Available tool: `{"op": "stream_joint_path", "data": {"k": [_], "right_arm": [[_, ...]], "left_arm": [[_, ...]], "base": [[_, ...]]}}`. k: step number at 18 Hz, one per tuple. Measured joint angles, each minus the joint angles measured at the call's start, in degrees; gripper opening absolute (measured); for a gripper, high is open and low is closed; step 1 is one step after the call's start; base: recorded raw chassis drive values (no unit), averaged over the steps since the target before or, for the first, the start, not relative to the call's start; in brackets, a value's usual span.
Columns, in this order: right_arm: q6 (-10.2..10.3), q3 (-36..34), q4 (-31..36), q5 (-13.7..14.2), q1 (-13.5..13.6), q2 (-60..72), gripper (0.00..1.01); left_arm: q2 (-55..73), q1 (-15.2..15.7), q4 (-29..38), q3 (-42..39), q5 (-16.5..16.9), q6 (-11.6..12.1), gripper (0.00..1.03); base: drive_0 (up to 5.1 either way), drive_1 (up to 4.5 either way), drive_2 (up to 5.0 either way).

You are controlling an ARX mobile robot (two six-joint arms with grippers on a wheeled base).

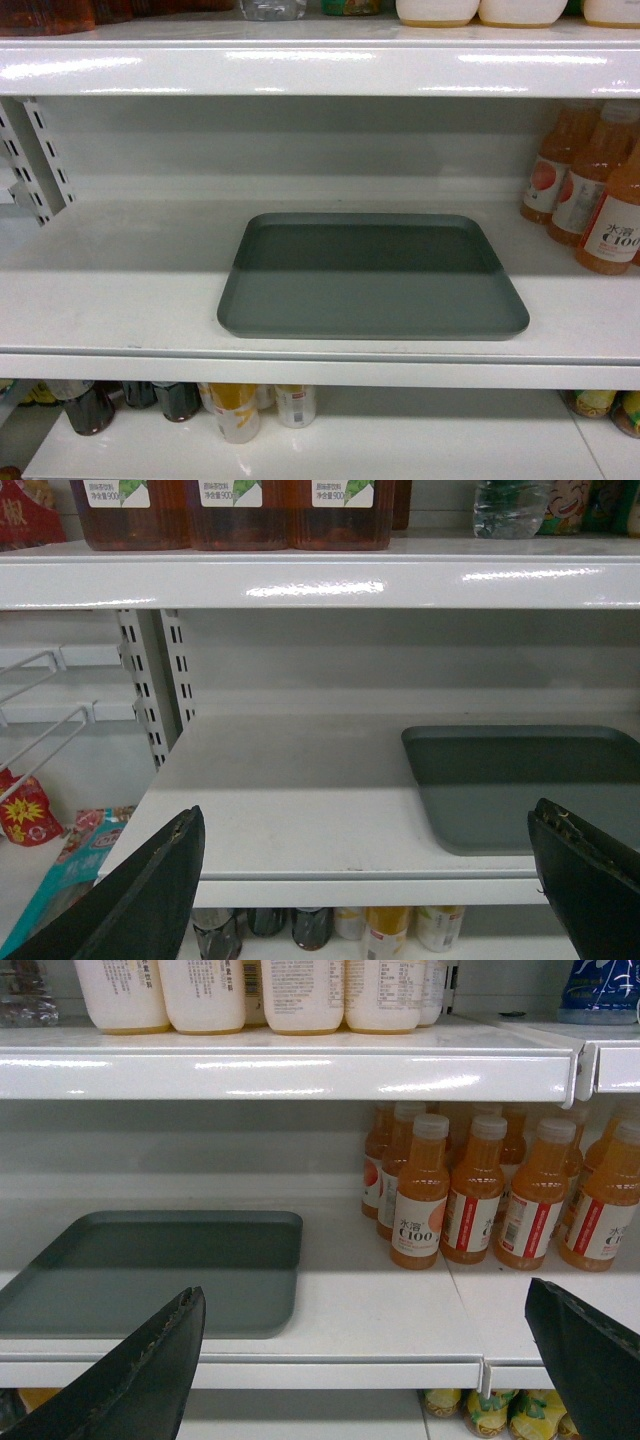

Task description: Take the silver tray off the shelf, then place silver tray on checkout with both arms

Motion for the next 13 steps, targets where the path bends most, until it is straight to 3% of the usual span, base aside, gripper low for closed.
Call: {"op": "stream_joint_path", "data": {"k": [13], "right_arm": [[0.00,0.00,0.00,0.00,0.00,0.00,0.98]], "left_arm": [[0.00,0.00,0.00,0.00,0.00,0.00,0.98]], "base": [[0.0,0.00,0.0]]}}
